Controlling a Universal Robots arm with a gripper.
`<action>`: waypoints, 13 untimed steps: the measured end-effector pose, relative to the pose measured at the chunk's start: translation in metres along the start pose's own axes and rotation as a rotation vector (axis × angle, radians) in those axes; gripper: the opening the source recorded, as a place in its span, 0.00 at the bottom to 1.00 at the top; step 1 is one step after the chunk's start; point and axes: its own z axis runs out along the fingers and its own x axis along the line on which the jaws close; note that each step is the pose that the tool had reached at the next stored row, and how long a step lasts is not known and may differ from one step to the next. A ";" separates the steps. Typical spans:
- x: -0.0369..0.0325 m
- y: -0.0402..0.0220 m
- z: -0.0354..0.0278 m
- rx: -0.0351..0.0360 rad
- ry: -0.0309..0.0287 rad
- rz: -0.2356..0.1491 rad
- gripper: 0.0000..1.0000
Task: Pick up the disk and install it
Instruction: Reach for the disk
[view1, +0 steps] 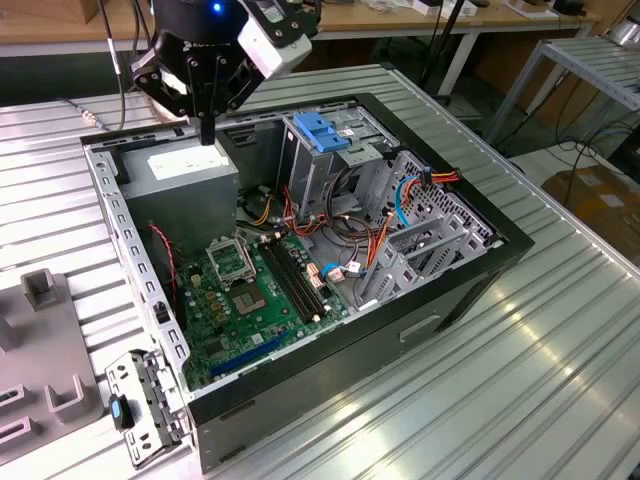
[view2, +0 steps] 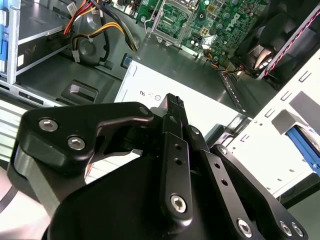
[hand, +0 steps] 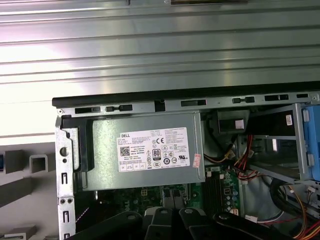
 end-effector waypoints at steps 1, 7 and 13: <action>0.0001 0.0000 0.0000 0.0000 0.0000 0.000 0.11; 0.0019 -0.0002 0.0002 0.0000 0.0003 0.000 0.11; 0.0055 -0.0005 0.0009 0.0000 0.0024 0.000 0.11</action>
